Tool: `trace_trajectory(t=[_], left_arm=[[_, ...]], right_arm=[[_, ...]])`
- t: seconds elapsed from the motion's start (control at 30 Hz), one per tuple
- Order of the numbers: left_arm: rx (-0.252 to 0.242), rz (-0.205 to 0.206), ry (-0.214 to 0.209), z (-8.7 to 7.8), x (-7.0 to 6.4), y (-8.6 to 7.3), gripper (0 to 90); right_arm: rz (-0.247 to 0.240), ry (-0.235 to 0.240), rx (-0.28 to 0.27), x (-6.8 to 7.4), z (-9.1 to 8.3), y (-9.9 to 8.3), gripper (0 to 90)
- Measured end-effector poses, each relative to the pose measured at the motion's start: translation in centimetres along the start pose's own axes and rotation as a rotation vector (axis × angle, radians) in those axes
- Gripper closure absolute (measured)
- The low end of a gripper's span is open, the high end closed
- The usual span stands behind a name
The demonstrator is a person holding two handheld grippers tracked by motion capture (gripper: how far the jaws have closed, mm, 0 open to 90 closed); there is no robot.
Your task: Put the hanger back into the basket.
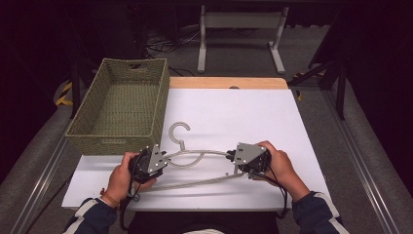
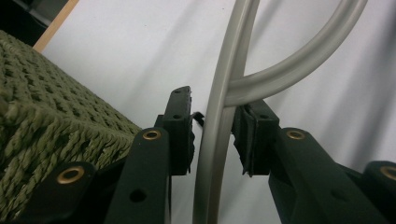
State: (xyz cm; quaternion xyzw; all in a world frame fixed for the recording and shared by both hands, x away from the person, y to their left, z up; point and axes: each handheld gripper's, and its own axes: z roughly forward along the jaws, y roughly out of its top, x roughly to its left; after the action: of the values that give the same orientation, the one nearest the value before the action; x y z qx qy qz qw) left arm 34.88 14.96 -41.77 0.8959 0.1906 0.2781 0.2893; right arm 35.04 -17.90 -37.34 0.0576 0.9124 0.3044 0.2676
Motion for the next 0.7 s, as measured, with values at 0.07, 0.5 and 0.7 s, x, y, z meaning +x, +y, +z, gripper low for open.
trace_trajectory(t=[0.07,0.5,0.7], left_arm=[[-0.004,0.006,0.01,-0.15,0.06,0.02,71.0],[0.013,0.016,0.034,-0.05,-0.03,0.15,77.8],[0.031,0.007,0.043,0.18,0.06,0.54,77.9]], right_arm=[[0.008,-0.002,0.008,-0.07,0.04,-0.08,82.7],[0.031,-0.006,0.02,-0.34,0.27,-0.24,82.6],[0.037,-0.017,0.002,-0.46,0.06,-0.28,81.9]])
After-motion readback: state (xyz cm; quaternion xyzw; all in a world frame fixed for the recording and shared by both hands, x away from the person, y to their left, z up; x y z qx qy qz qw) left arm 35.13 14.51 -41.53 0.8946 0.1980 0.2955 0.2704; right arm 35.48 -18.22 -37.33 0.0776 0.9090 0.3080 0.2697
